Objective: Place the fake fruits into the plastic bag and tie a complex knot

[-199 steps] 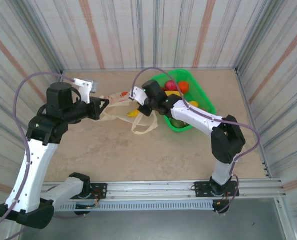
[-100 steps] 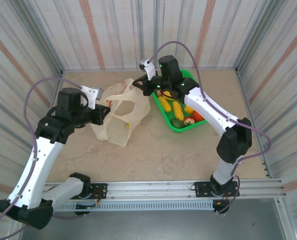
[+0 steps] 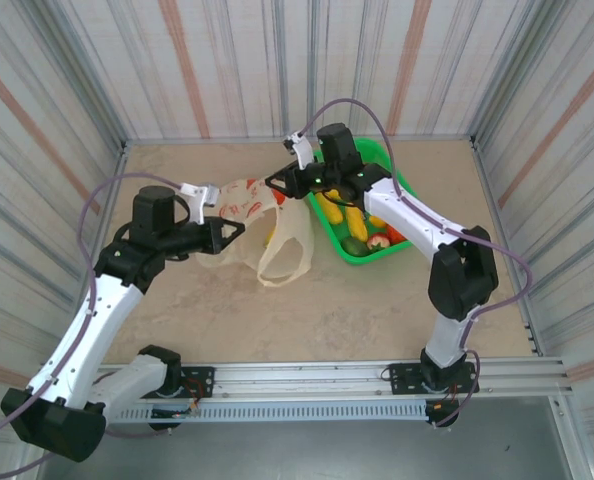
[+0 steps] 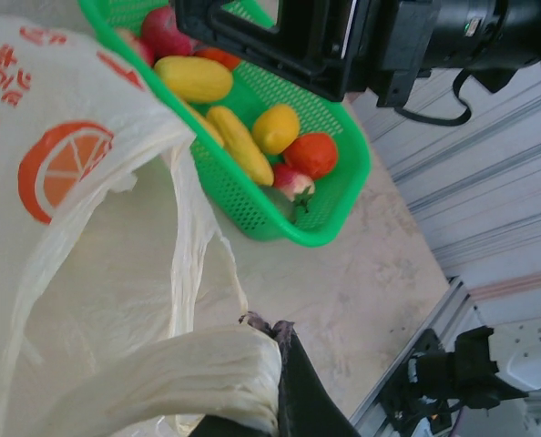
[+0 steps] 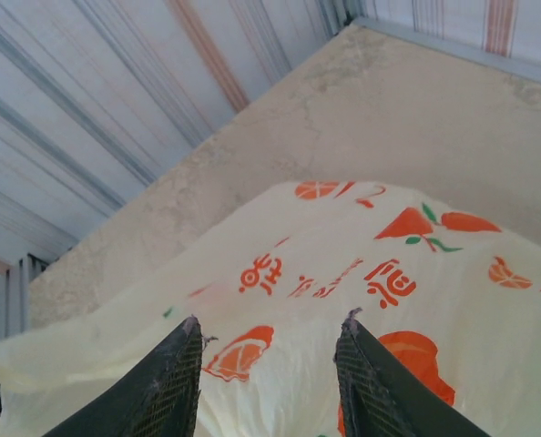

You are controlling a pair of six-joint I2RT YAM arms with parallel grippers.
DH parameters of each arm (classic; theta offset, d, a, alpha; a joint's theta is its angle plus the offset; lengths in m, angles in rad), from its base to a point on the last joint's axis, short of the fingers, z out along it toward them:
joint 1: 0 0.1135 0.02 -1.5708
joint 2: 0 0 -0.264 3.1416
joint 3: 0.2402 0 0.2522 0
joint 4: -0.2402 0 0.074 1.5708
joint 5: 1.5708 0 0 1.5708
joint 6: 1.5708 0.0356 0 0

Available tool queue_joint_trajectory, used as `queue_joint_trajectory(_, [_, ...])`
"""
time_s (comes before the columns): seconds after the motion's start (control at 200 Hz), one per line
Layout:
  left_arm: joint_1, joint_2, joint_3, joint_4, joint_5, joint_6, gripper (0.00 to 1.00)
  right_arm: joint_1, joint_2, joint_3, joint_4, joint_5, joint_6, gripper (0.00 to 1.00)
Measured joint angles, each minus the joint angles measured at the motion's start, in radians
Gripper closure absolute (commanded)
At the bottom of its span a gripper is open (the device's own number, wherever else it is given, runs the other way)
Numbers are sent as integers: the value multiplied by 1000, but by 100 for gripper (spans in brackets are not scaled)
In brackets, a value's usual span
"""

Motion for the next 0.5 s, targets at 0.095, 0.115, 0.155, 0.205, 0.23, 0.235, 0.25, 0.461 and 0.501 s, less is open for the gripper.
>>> queue_joint_trajectory(0.095, [0, -11, 0, 23, 11, -10, 100, 0, -70, -40, -10, 61, 19, 61])
queue_joint_trajectory(0.115, [0, -13, 0, 26, 13, -10, 100, 0, -84, -43, -19, 75, 23, 63])
queue_joint_trajectory(0.155, [0, -14, 0, 28, 18, -10, 100, 0, -113, -49, -37, 114, 29, 65])
queue_joint_trajectory(0.205, [0, -13, 0, 30, 22, -11, 100, 0, -153, -64, -59, 171, 42, 64])
queue_joint_trajectory(0.23, [0, -11, 0, 30, 25, -11, 100, 0, -173, -77, -63, 203, 48, 64])
queue_joint_trajectory(0.235, [0, -11, 0, 30, 26, -11, 100, 0, -179, -82, -64, 211, 50, 64])
queue_joint_trajectory(0.25, [0, -10, 0, 30, 26, -11, 100, -2, -192, -92, -70, 230, 54, 64])
queue_joint_trajectory(0.461, [0, -6, 0, 34, 27, -13, 100, -103, -231, -138, -272, 518, 205, 3])
queue_joint_trajectory(0.501, [0, -6, 0, 34, 27, -13, 100, -133, -219, -140, -323, 592, 240, 4])
